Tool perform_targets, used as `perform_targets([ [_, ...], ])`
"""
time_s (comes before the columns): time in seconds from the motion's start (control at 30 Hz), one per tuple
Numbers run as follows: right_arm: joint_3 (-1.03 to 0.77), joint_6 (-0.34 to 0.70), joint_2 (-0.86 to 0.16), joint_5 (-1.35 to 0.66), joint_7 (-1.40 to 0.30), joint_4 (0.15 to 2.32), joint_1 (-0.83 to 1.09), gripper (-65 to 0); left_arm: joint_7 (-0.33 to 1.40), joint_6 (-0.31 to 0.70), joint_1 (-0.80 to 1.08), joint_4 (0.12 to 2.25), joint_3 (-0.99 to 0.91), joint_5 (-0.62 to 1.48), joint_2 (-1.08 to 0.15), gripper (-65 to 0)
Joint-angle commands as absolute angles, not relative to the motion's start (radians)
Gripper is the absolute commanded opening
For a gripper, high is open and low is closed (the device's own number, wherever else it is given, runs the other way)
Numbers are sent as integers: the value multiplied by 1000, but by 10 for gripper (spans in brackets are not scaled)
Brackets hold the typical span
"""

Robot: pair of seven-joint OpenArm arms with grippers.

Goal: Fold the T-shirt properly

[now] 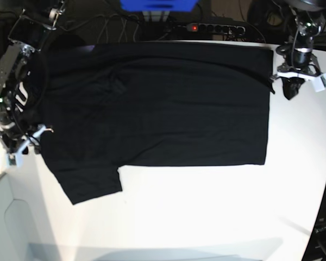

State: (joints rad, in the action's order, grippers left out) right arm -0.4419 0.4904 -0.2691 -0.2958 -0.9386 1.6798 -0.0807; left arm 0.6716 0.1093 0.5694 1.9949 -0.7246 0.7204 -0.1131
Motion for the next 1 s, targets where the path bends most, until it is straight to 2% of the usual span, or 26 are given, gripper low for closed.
perform_targets([
  [0.0,-449,492,-286,-303,-909,1667,-120,-367,665,117,556,2012,-739,731,-117,-619],
  [0.13,-450,618,-308,-303,-915,1518,-217,-366,765,117,515,2012,-757,737,-113,-619],
  [0.27,-450,691,-329,-303,-917,1346,-294,-366,796,124,507,2012,-771,737,-105,-618],
  [0.43,-450,698,-377,-303,-909,1130,-387,-365,796,125,507,2014,-768,739,-111,-604],
  [0.53,-453,698,-403,-303,-906,1020,-444,-360,796,125,509,2014,-768,739,-111,-513],
  [0.6,-483,698,-410,-303,-895,952,-478,-333,796,125,509,2014,-768,739,-111,-455],
  [0.67,-512,698,-415,-303,-872,891,-507,-306,796,125,510,2012,-768,739,-111,-426],
  [0.97,-521,698,-427,-303,-688,679,-538,-293,796,127,513,2012,-773,739,-111,-421],
])
